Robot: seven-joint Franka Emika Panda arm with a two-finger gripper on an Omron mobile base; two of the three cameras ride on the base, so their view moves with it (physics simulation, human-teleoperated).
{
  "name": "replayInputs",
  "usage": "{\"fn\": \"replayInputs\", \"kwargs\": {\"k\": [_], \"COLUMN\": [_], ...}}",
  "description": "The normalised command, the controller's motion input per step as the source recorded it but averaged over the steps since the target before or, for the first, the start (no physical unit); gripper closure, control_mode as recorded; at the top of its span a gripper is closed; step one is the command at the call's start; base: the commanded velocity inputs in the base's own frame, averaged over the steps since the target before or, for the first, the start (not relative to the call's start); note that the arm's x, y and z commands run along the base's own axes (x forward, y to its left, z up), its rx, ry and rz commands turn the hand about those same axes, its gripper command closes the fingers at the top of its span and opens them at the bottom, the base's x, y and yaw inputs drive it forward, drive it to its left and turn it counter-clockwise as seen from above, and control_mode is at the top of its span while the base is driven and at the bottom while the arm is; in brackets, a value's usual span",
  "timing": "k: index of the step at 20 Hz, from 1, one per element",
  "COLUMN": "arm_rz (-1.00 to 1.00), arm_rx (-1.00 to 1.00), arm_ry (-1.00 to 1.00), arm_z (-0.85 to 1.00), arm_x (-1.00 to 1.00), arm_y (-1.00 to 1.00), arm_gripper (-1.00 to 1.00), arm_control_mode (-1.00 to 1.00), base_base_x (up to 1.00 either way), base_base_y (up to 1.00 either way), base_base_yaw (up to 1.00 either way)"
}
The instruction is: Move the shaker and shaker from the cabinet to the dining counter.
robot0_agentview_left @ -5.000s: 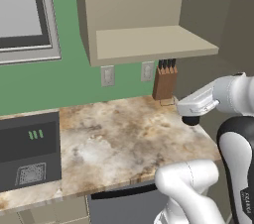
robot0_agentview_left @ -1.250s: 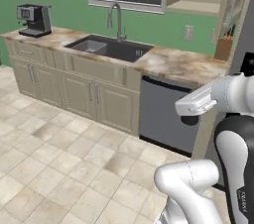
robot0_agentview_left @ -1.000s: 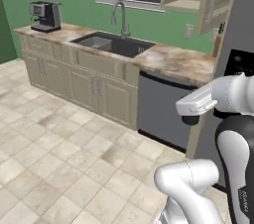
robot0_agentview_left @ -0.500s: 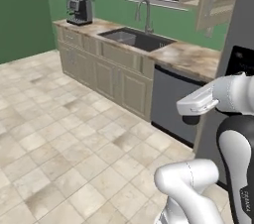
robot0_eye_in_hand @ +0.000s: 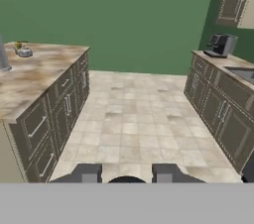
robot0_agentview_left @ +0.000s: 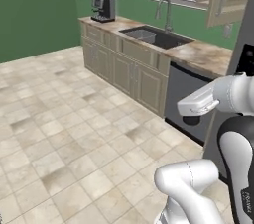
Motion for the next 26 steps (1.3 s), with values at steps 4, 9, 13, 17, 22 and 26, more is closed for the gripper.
{"fn": "replayInputs", "kwargs": {"k": [4, 9, 13, 17, 22, 26], "arm_rz": [0.0, 0.0, 0.0, 0.0, 0.0, 0.0], "arm_rx": [0.0, 0.0, 0.0, 0.0, 0.0, 0.0], "arm_ry": [0.0, 0.0, 0.0, 0.0, 0.0, 0.0], "arm_z": [0.0, 0.0, 0.0, 0.0, 0.0, 0.0], "arm_x": [0.0, 0.0, 0.0, 0.0, 0.0, 0.0], "arm_y": [0.0, 0.0, 0.0, 0.0, 0.0, 0.0], "arm_gripper": [1.0, 1.0, 1.0, 1.0, 1.0, 1.0], "arm_control_mode": [1.0, 1.0, 1.0, 1.0, 1.0, 1.0], "base_base_x": [0.17, 0.57, 0.5, 0.05, -0.57, -0.83], "base_base_y": [0.62, 0.96, 1.0, 1.0, 0.88, 0.65], "base_base_yaw": [0.11, 0.06, 0.02, 0.06, 0.11, 0.14]}}
